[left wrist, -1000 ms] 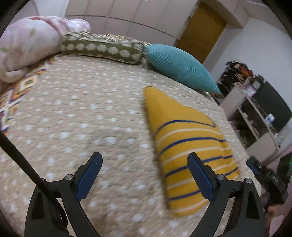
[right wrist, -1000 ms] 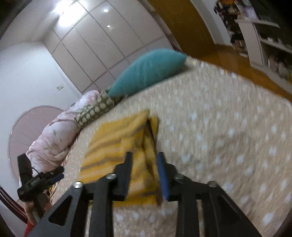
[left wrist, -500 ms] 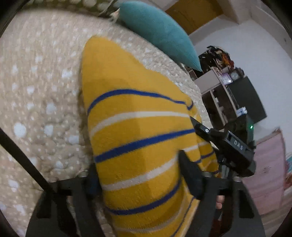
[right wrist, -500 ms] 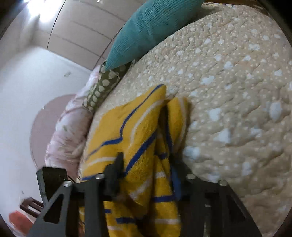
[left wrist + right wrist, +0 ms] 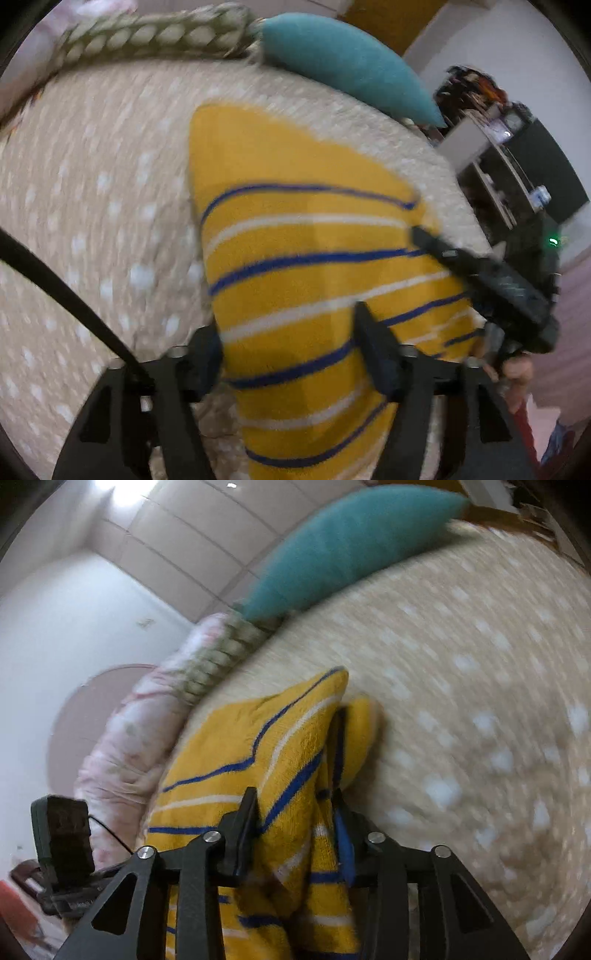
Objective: Fold small clothes
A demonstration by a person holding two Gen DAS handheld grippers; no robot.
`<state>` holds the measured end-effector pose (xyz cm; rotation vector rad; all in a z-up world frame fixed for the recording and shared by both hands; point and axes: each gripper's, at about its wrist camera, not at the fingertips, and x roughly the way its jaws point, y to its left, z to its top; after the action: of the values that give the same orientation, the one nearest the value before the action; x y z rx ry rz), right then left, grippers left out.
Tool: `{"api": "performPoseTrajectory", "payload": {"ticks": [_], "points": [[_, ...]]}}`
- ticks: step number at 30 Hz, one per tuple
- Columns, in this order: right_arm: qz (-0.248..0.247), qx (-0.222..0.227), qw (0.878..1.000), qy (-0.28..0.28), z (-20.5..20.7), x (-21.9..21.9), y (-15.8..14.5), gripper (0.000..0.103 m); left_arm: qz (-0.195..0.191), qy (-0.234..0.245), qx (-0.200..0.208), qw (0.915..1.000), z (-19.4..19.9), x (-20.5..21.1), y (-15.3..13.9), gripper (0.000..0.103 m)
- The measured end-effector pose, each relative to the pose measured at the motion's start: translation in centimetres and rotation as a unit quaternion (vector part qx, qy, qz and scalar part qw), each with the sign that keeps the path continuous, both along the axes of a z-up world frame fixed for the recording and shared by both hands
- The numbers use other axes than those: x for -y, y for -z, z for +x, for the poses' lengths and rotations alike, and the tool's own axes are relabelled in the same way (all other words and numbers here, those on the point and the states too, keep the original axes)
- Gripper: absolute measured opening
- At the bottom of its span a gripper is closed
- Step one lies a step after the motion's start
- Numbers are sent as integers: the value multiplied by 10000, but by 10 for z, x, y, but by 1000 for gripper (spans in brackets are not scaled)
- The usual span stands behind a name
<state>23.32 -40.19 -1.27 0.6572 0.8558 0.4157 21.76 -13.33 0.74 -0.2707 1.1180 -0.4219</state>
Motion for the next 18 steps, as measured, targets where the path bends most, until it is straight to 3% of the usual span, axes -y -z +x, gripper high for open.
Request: {"api": "performPoseTrajectory", "payload": {"ticks": [2, 4, 8, 9, 12, 14, 18], "points": [[379, -89, 9991, 175, -8, 13, 8, 45, -322, -47, -109, 9994, -5, -9, 6, 71], [365, -102, 9988, 307, -16, 23, 6, 46, -376, -134, -87, 9992, -12, -16, 1, 71], [-191, -36, 9974, 696, -42, 37, -16, 47, 46, -221, 146, 9996, -36, -22, -18, 71], [-198, 71, 9970, 740, -49, 42, -26, 41, 150, -253, 200, 9994, -45, -24, -22, 71], [9, 441, 9971, 616, -73, 41, -50, 30, 223, -359, 248, 9988, -68, -30, -27, 71], [78, 554, 9977, 372, -84, 31, -58, 28, 234, -437, 259, 9984, -81, -33, -29, 71], [-59, 332, 9994, -89, -89, -3, -43, 22, 483, -779, 454, 9948, -115, -41, -30, 71]]}}
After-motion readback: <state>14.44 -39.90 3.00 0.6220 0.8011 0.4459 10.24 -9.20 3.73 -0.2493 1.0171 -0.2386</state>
